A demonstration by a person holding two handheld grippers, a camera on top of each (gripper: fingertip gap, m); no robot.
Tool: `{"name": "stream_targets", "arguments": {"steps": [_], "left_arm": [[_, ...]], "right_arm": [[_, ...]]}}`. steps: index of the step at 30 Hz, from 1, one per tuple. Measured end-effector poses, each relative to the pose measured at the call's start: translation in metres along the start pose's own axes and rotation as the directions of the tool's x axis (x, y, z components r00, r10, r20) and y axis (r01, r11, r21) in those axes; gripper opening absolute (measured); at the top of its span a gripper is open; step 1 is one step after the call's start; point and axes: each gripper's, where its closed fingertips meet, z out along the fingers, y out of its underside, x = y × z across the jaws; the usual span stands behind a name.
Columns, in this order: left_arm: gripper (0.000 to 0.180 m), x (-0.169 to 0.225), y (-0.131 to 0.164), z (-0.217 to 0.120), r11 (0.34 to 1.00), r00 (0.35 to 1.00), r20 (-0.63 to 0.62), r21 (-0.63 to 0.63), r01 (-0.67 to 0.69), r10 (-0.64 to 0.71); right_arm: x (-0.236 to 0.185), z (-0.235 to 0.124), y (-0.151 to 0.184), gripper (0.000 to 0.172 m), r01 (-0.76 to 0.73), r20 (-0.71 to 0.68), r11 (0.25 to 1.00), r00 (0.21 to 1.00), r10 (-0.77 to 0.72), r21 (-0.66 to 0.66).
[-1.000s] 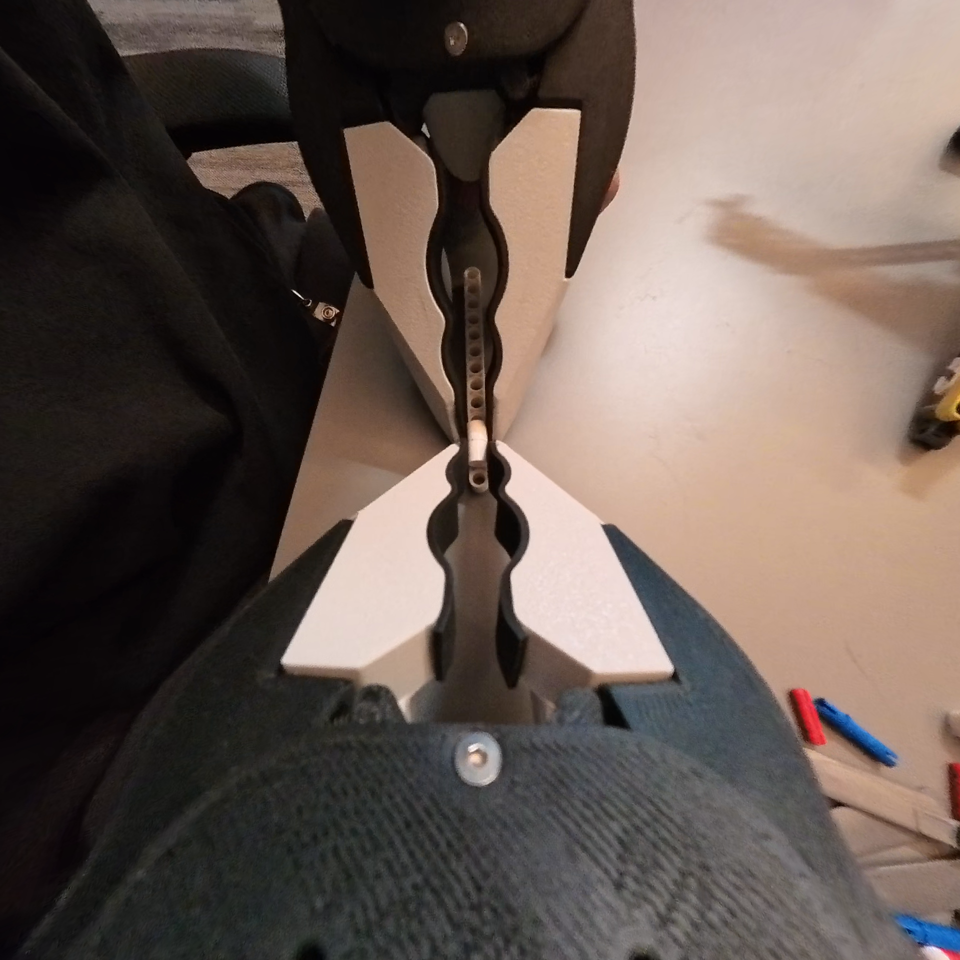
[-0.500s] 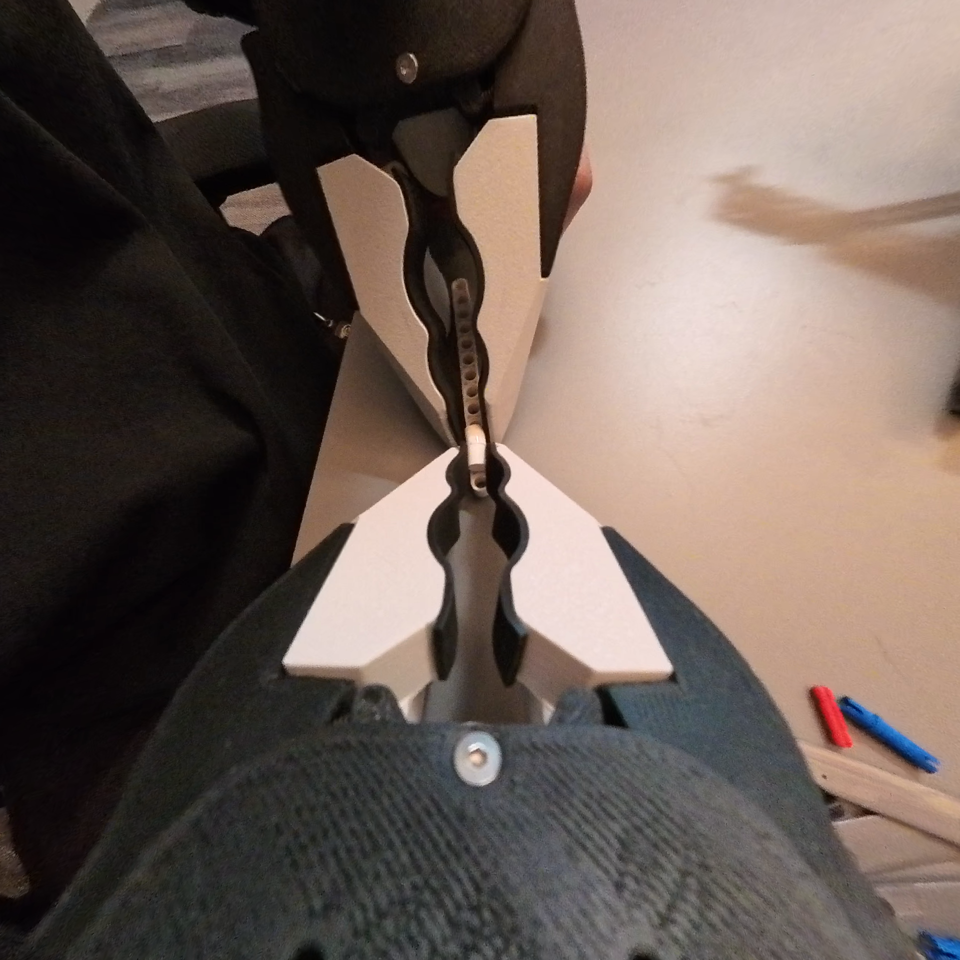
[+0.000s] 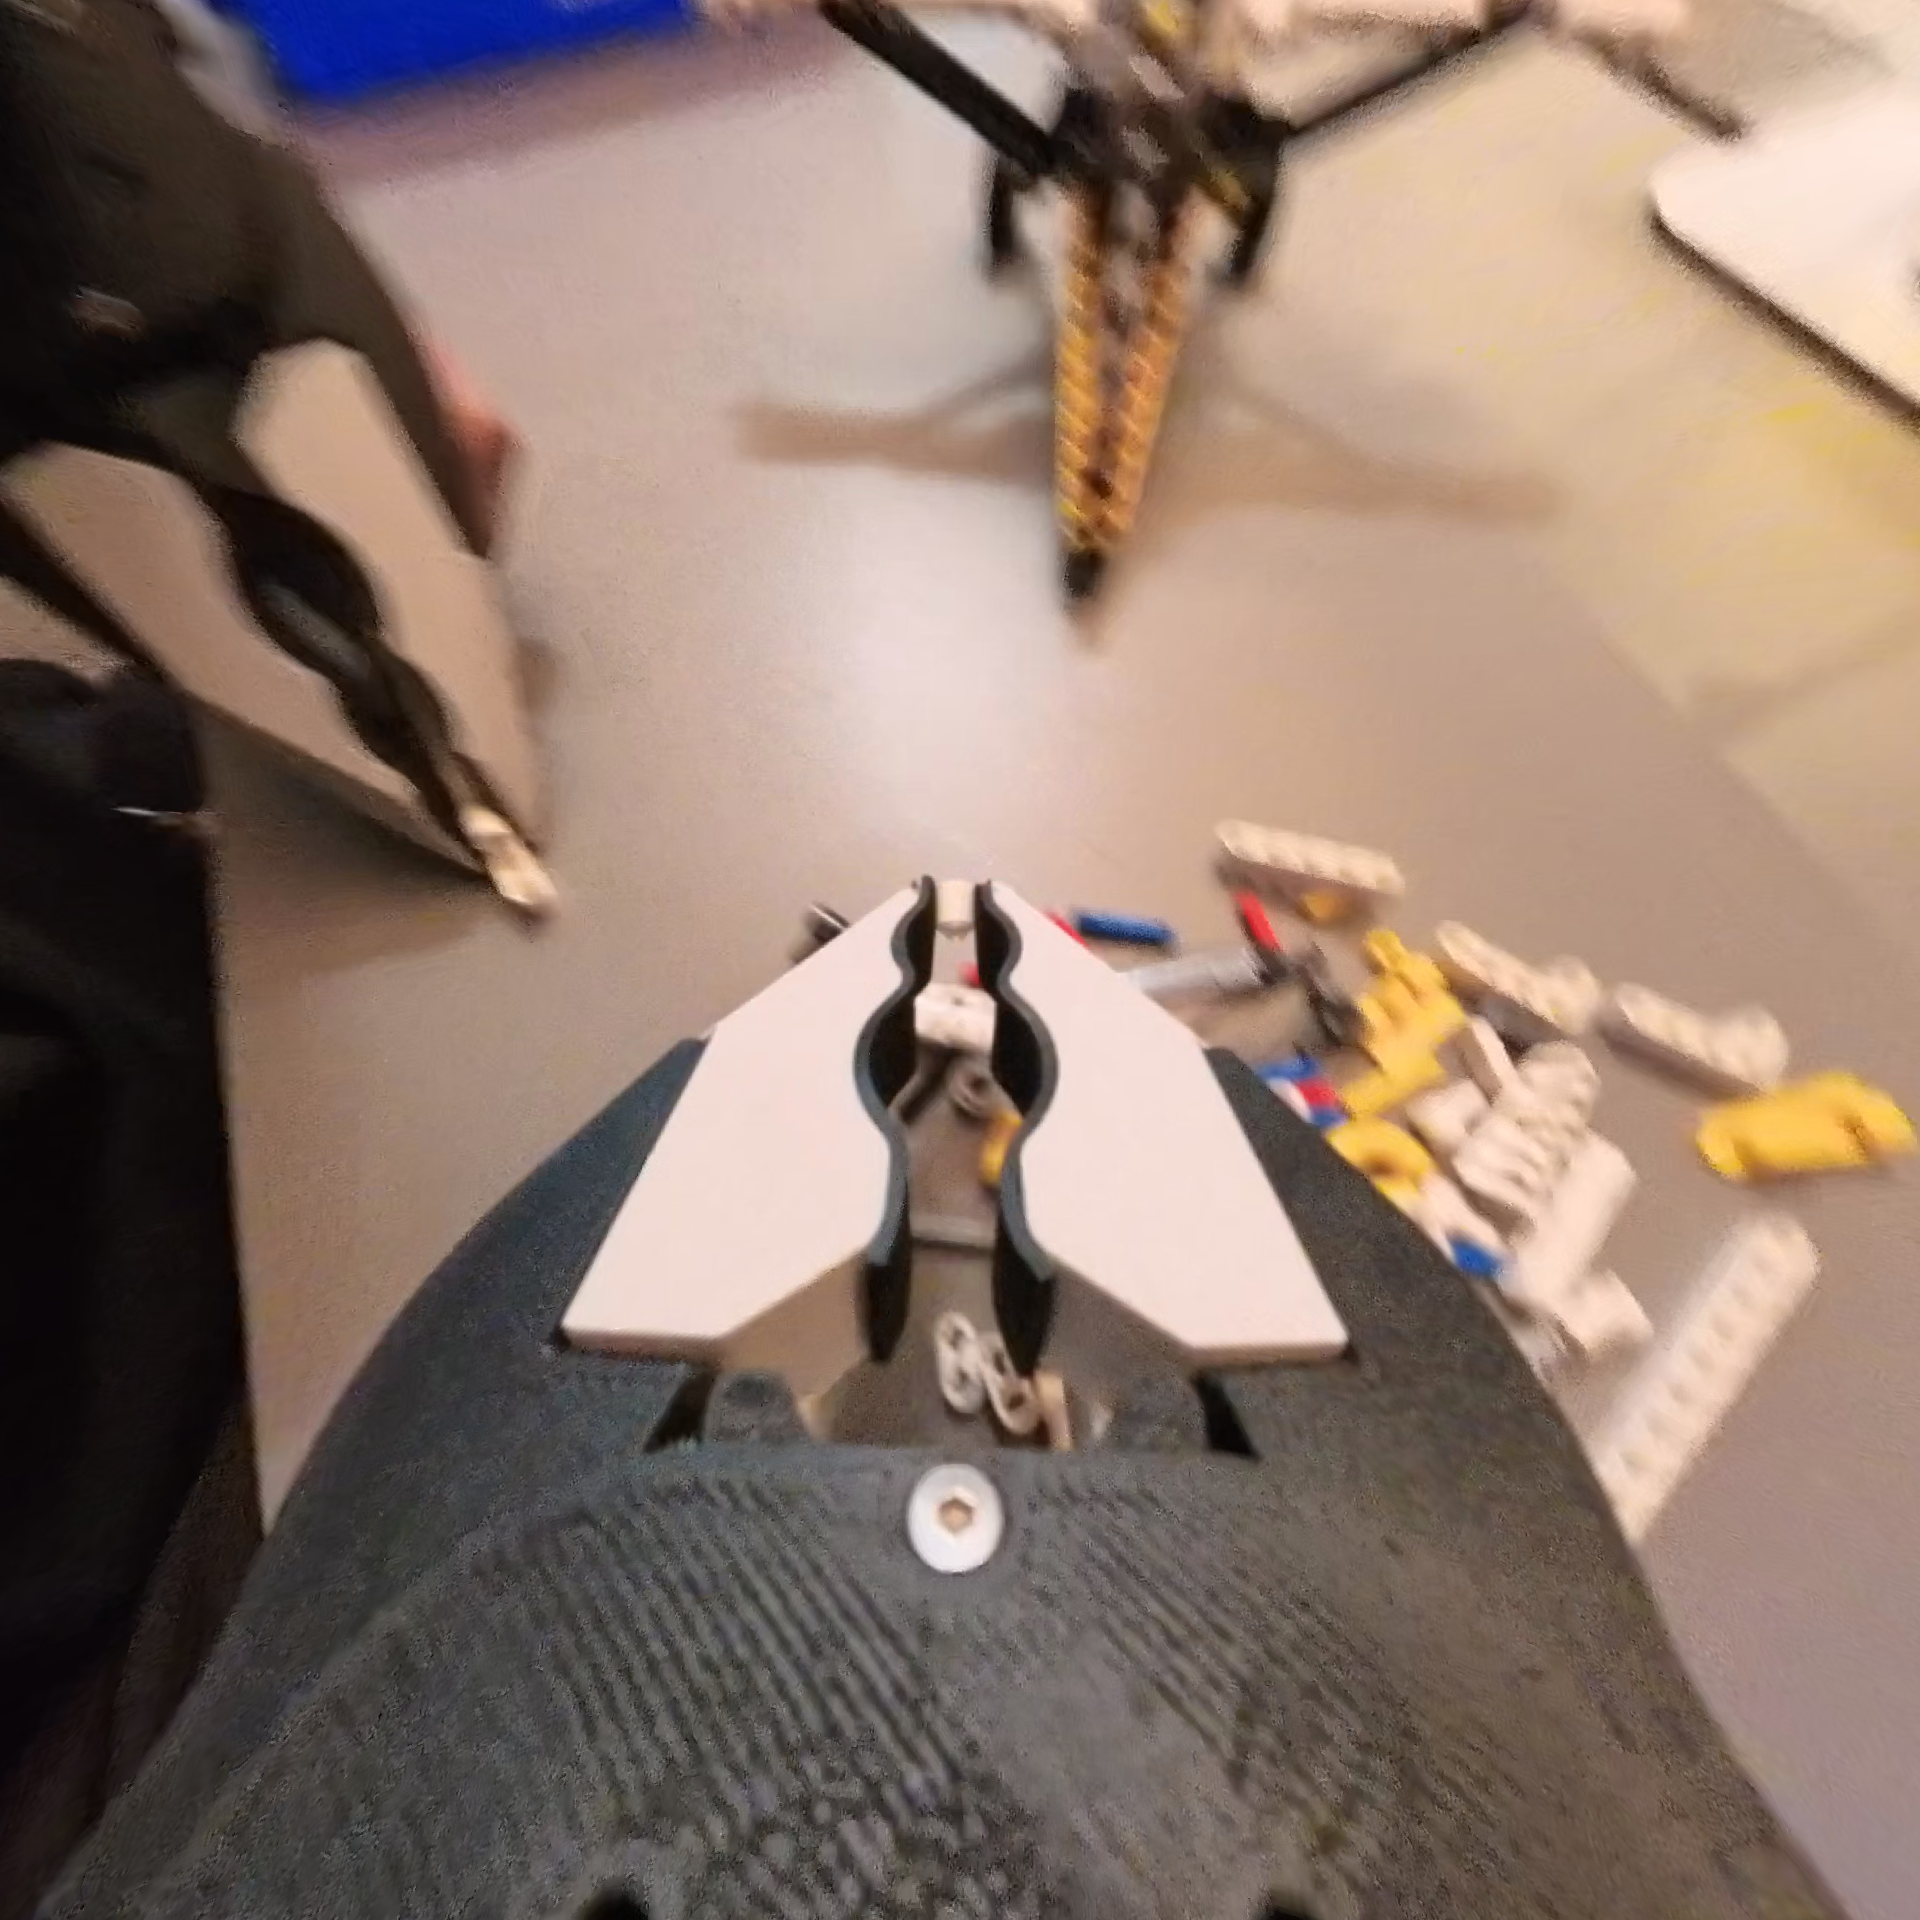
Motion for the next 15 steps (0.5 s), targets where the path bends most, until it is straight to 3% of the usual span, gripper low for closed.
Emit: {"name": "stream_targets", "arguments": {"steps": [2,4,9,13,15], "left_arm": [[0.01,0.0,0.0,0.0,1.0,1.0,-0.006,0.0,0.005,-0.005],[0.009,0.0,0.0,0.0,1.0,1.0,-0.01,0.001,0.009,-0.009],[0.009,0.0,-0.001,0.0,1.0,1.0,-0.013,0.002,0.014,-0.014],[0.008,0.001,-0.001,0.0,1.0,1.0,-0.015,0.003,0.017,-0.017],[0.008,0.001,-0.002,0.0,1.0,1.0,-0.009,0.004,0.011,-0.011]], "right_arm": [[0.025,-0.007,0.019,0.007,-0.102,-0.083,0.992,0.992,0.096,-0.077],[0.035,-0.013,0.022,0.013,-0.174,-0.099,0.983,0.981,0.168,-0.058],[0.052,-0.022,0.021,0.032,-0.212,-0.163,0.977,0.965,0.204,-0.034],[0.039,-0.03,0.002,0.032,-0.185,-0.131,0.982,0.973,0.187,0.032],[0.018,-0.023,0.005,0.034,-0.187,-0.066,0.982,0.98,0.186,-0.01]]}}
